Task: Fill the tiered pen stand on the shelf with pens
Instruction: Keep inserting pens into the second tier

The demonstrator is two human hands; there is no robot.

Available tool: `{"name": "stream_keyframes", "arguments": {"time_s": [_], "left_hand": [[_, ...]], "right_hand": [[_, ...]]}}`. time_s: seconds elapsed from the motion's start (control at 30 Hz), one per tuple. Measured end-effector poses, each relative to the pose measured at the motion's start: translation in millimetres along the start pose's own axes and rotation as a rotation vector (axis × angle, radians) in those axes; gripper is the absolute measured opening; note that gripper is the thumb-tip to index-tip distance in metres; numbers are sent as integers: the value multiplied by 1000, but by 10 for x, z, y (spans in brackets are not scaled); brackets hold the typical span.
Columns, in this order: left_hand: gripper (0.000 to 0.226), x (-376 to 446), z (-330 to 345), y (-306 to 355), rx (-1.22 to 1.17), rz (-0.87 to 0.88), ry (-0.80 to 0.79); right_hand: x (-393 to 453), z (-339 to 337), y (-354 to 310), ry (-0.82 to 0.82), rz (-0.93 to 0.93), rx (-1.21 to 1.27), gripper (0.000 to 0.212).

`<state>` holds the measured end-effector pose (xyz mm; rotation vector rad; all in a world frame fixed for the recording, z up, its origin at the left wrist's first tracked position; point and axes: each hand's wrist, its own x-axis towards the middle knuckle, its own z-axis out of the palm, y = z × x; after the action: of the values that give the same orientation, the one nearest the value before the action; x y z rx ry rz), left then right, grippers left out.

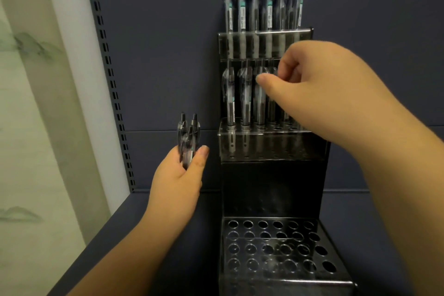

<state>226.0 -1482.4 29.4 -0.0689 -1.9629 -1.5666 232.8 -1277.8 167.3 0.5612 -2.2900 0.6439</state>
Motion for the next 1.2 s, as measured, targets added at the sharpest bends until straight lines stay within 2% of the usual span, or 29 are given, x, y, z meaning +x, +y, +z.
{"name": "stream_keyframes", "arguments": {"time_s": [0.1, 0.27, 0.43, 0.5, 0.57, 0.67, 0.77, 0.93, 1.07, 1.2], "left_hand": [[30, -4, 10, 34, -24, 14, 19], [25, -48, 3, 129, 87, 122, 52], [24, -48, 2, 146, 54, 143, 73], [21, -51, -6, 156, 91, 219, 49], [25, -54, -10, 168, 147, 277, 49], [30, -53, -27, 159, 156, 261, 65], [4, -42, -27, 147, 20, 172, 36], [20, -87, -15, 184, 133, 195, 44], [24, -17, -22, 40, 170, 109, 37], [24, 33, -17, 16, 23, 3, 46]], "right_hand": [[-81, 55, -168, -66, -78, 78, 27], [-173, 386, -368, -165, -240, -14, 26], [-263, 571, -449, -57, -317, -9, 39], [-285, 591, -474, -22, -337, 14, 39], [-299, 611, -489, -41, -334, 38, 37], [-311, 630, -502, -84, -301, 103, 32], [-272, 601, -468, -37, -272, 202, 23], [-183, 446, -396, -72, -182, 354, 21], [-69, 199, -257, 90, -79, 554, 20], [36, -95, -37, 310, -52, 656, 16]]}}
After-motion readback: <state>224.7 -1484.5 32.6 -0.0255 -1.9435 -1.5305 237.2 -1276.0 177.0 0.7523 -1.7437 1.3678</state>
